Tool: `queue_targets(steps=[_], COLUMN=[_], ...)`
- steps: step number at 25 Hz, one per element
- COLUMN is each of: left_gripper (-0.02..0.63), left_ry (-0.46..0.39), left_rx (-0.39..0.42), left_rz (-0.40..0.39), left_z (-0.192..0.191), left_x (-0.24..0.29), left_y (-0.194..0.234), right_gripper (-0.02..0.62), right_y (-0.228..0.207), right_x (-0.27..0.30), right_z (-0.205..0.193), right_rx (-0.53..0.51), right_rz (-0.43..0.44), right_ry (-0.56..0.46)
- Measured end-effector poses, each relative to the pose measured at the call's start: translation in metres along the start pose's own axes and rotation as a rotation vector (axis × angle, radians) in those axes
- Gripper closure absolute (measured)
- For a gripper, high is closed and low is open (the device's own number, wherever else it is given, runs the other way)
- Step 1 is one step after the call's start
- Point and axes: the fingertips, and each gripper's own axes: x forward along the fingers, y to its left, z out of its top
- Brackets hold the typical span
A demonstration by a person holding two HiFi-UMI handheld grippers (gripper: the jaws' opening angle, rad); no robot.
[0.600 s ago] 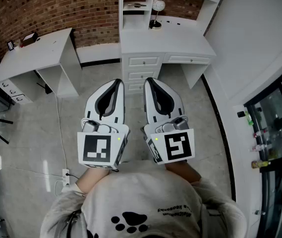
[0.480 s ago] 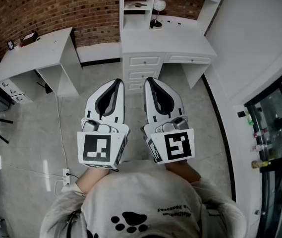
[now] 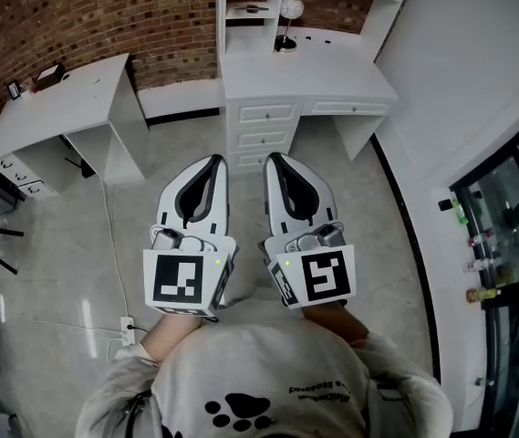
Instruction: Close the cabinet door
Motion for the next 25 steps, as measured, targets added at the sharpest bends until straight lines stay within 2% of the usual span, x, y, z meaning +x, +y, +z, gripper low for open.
queue_targets(steps=[4, 13, 25], left_gripper=[0.597, 0.597, 0.597], left_ry=[-0.001, 0.006, -0.011], left_rx=[-0.012, -0.012, 0.003], left_rz=[-0.03, -0.02, 0.03], left_z=[-0.007, -0.021, -0.029], left_x=[0.01, 0.049, 0.163], left_y=[0.001, 0.022, 0.066], right_gripper=[0.577, 0.577, 0.577], right_y=[-0.007, -0.023, -0.088], right_x=[0.007, 0.046, 0.15], right_z=[-0.002, -0.018, -0.043], right_rx=[0.026, 0.028, 0.037], right_rz=[-0.013, 0.002, 0.04], right_ry=[-0.014, -0.033, -0.076])
